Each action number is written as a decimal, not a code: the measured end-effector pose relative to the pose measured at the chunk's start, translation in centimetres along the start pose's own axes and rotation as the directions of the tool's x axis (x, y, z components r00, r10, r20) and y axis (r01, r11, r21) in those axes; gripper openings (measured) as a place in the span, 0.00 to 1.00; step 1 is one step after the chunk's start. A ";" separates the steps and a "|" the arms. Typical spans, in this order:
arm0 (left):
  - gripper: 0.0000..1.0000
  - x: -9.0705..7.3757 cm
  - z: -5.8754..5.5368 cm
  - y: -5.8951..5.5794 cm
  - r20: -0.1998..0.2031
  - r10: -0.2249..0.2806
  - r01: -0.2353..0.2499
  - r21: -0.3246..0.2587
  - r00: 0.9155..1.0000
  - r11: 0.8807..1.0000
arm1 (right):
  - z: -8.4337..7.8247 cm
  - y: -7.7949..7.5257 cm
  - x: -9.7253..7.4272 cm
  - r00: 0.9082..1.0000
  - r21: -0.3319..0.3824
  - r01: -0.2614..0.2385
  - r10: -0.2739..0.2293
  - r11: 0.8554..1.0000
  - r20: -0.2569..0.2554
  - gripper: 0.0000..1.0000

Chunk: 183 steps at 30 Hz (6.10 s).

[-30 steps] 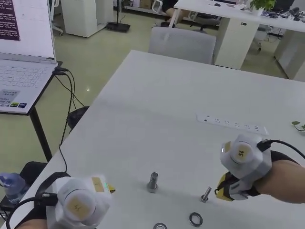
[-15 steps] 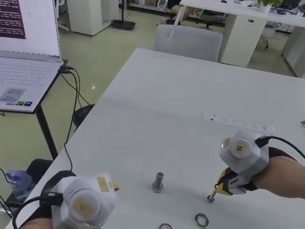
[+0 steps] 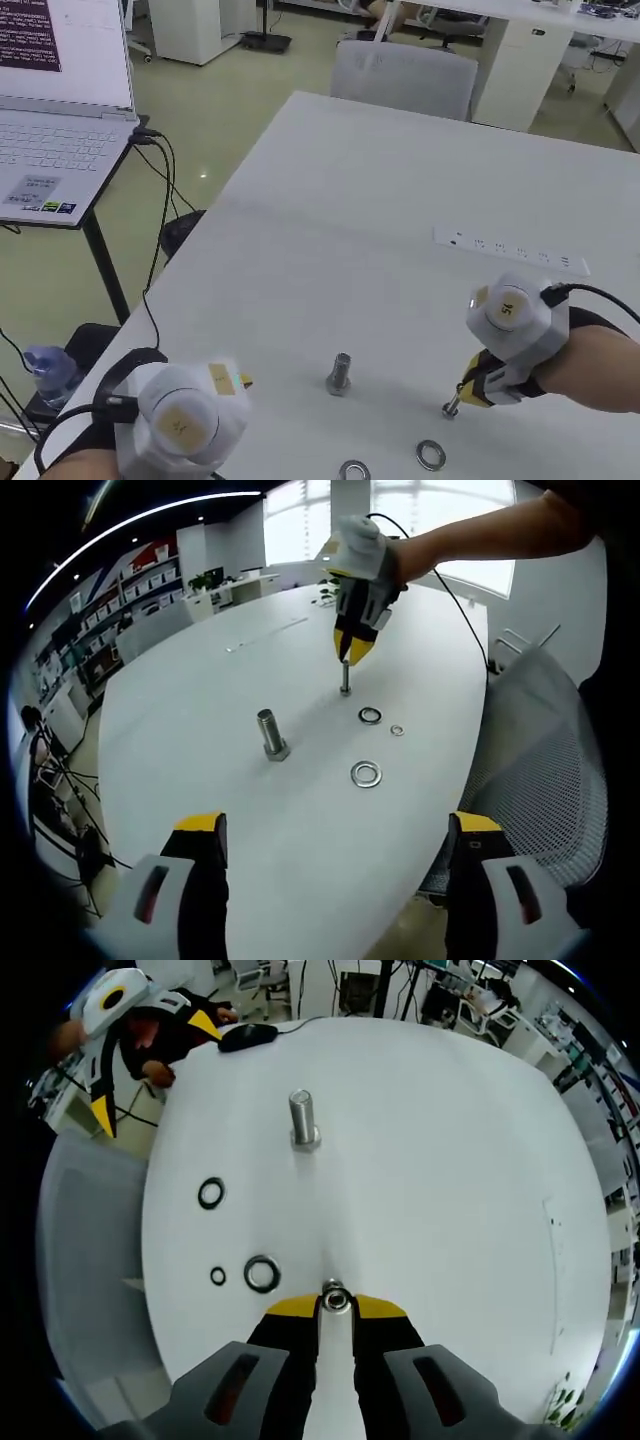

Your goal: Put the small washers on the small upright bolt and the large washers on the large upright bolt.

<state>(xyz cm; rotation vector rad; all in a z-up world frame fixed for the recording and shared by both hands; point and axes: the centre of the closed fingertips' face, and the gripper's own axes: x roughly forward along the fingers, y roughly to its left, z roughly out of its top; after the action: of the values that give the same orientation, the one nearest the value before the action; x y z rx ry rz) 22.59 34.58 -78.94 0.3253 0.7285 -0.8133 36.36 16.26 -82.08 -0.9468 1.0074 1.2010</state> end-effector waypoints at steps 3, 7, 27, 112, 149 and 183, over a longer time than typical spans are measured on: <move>0.90 0.0 -0.1 -0.1 -0.003 -0.005 0.005 -0.003 1.000 1.000 | -0.1 0.0 0.2 1.000 -0.003 -0.001 0.001 1.000 -0.003 0.13; 0.89 0.0 -0.4 0.0 -0.007 -0.005 0.005 -0.007 1.000 1.000 | -0.1 0.0 0.5 1.000 -0.008 -0.004 0.004 1.000 -0.007 0.13; 0.86 -0.3 -1.0 0.1 -0.014 0.001 -0.001 -0.015 1.000 1.000 | -0.9 0.5 3.2 0.999 -0.014 -0.023 0.023 1.000 -0.024 0.13; 0.83 -0.9 -0.5 -1.3 -0.030 -0.010 0.011 0.009 1.000 1.000 | 1.2 5.9 0.6 0.997 -0.169 -0.036 0.047 0.985 0.060 0.29; 0.80 -1.1 -0.7 -2.2 -0.038 -0.010 0.011 0.030 0.999 0.999 | -1.3 11.6 3.9 0.992 -0.137 -0.100 0.109 0.986 0.059 0.27; 0.82 -0.9 -0.9 -1.9 -0.030 -0.016 0.016 0.019 0.999 1.000 | -0.8 11.7 5.1 0.996 -0.190 -0.078 0.087 0.979 0.036 0.16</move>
<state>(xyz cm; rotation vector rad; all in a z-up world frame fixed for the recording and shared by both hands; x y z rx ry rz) 20.34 34.27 -78.96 0.3504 0.7523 -0.8325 25.10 18.29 -87.72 -1.0290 0.9169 1.3996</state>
